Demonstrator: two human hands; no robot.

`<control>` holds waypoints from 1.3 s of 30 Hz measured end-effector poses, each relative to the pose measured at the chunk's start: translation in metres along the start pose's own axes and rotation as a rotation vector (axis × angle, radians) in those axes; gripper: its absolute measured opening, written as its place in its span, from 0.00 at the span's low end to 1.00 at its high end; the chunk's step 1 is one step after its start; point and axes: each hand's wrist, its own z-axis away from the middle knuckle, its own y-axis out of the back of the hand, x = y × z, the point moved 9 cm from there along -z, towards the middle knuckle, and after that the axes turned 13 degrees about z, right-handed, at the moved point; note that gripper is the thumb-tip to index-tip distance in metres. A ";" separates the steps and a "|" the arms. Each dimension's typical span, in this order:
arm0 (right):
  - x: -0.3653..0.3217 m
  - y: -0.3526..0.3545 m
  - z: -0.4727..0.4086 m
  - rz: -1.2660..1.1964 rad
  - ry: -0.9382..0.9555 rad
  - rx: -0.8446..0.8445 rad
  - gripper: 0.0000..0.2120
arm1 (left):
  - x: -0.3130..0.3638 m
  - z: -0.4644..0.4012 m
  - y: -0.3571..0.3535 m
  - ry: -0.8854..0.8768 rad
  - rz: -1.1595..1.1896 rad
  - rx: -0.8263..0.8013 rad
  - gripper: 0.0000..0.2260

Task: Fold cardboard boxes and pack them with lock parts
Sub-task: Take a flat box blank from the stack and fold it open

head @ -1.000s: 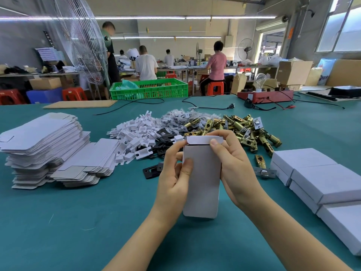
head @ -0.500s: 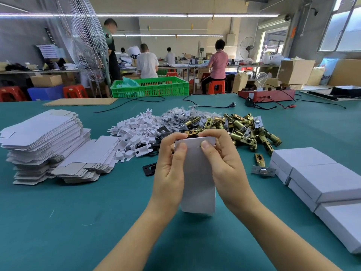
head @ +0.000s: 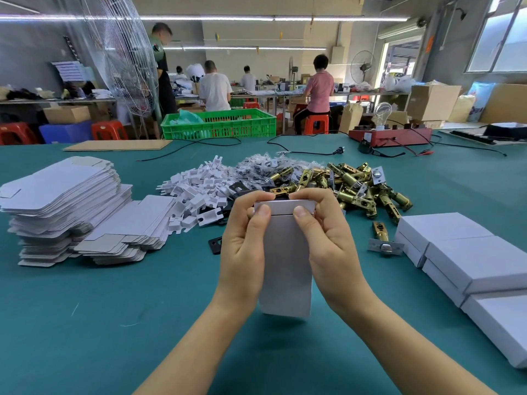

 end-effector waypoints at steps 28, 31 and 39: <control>0.021 0.008 -0.004 -0.167 -0.203 0.036 0.10 | 0.000 0.008 -0.006 -0.112 -0.180 -0.108 0.10; 0.023 0.009 -0.004 -0.149 -0.210 0.050 0.08 | 0.001 0.008 -0.005 -0.127 -0.189 -0.102 0.10; 0.029 0.006 -0.005 -0.214 -0.256 0.006 0.07 | -0.015 0.008 -0.003 -0.019 -0.111 -0.130 0.12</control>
